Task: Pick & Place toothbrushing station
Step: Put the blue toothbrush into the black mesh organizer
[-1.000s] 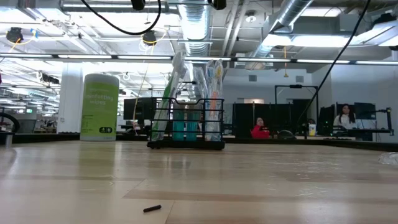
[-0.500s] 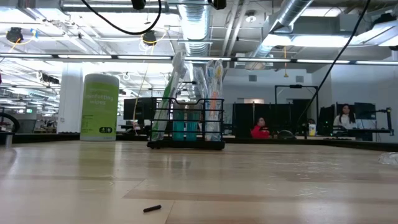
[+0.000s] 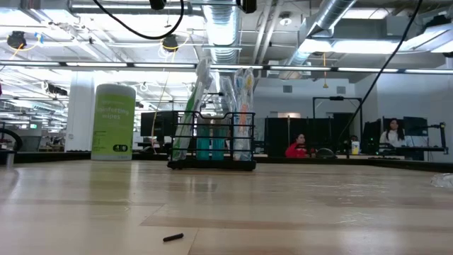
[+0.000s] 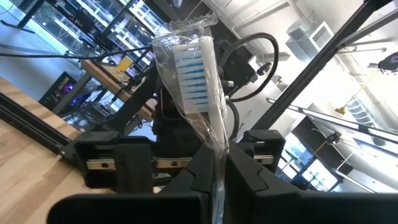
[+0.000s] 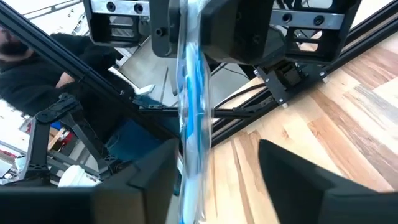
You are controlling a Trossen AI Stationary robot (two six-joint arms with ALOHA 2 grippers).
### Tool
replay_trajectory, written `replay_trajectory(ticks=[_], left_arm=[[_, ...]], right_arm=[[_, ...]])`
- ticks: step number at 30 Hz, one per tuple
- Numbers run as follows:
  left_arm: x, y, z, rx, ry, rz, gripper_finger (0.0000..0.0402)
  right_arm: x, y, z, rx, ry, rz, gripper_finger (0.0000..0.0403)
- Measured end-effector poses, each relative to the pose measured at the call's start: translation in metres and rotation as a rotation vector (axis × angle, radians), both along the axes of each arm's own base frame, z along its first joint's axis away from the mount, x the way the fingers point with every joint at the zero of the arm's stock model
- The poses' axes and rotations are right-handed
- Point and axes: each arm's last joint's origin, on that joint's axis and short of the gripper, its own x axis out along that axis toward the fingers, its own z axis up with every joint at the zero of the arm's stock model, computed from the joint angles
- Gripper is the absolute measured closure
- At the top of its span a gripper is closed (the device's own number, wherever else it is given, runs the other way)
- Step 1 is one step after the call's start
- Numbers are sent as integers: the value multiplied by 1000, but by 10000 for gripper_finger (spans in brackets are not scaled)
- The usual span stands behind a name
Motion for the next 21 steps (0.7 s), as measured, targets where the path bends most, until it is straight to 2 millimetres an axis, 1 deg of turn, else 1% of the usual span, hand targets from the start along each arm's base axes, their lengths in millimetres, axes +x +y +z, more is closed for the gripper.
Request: replay_trajectory(ticks=[3,6,8,13,17,21], left_arm=[[0,0,0,0,0,0,394],[0,0,0,0,0,0,394],[0,0,0,0,-1,0,394],[0,0,0,5,-1,3,395],[0,1,0,18,7,44,395],[1,5,-1,37,12,74,394]], right_arm=[[-1,-2,2,8,-5,15,157],[-3,-6,9,5,-33,12,139],[-7,-7,14,-13,-51,15,134],[-17,-17,30,-32,-101,-5,133],[-33,-25,48,-50,-133,-24,132],[-50,-28,61,-76,-142,-48,132]])
